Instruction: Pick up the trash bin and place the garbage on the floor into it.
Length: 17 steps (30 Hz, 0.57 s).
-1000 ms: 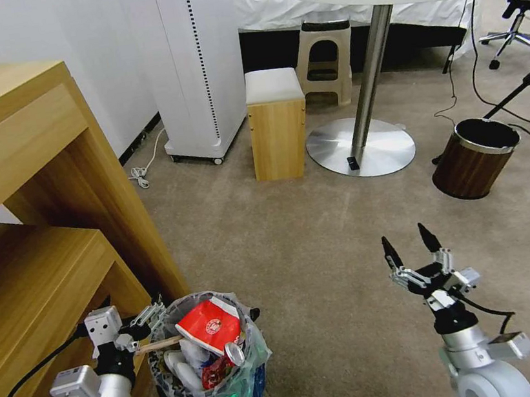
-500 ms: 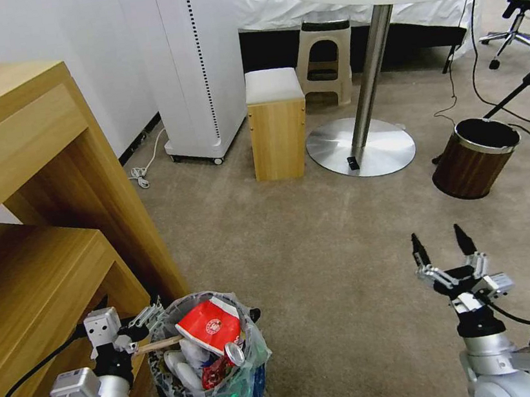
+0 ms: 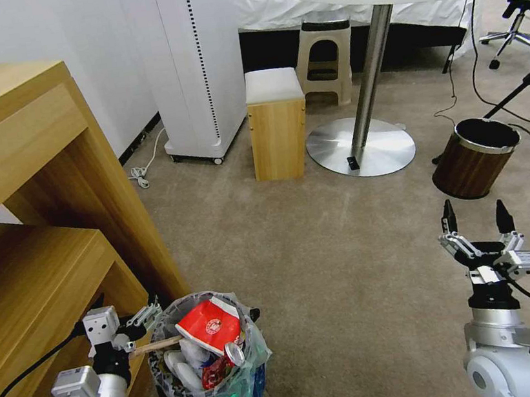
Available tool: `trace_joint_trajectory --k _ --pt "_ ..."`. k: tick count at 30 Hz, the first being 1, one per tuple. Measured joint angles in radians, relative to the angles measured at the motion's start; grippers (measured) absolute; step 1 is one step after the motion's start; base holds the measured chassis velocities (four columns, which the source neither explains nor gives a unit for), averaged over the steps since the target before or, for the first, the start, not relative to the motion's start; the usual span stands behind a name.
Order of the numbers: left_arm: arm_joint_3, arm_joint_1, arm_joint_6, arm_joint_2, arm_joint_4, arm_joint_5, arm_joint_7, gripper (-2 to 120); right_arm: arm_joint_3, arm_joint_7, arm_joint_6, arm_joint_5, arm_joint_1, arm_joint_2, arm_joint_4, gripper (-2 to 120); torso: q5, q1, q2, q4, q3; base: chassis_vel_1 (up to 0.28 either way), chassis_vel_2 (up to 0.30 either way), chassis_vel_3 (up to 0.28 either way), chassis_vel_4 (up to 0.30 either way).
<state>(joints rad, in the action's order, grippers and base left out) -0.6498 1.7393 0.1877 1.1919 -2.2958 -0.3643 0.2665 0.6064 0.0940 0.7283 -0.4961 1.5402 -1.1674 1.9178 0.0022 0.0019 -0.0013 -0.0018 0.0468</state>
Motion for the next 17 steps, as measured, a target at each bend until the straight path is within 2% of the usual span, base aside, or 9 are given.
trace_joint_trajectory --k 6,8,17 --pt "0.005 -0.002 -0.002 -0.003 0.006 0.002 -0.011 100 0.003 0.010 -0.041 0.021 0.020 0.026 -0.015 100 0.0001 0.000 0.000 -0.0001 0.000 0.000 0.000 0.000 0.000" --pt "0.005 -0.003 0.003 -0.005 0.004 -0.001 -0.015 100 0.006 0.023 -0.104 0.016 0.025 0.058 -0.023 100 0.0000 0.000 0.000 -0.0001 0.000 0.000 0.000 0.000 0.000" --pt "0.007 0.008 0.000 0.005 0.000 0.013 -0.026 100 0.012 0.053 -0.240 -0.026 0.035 0.114 -0.035 100 0.0000 0.000 0.000 0.0000 0.000 0.000 0.000 0.000 0.000"
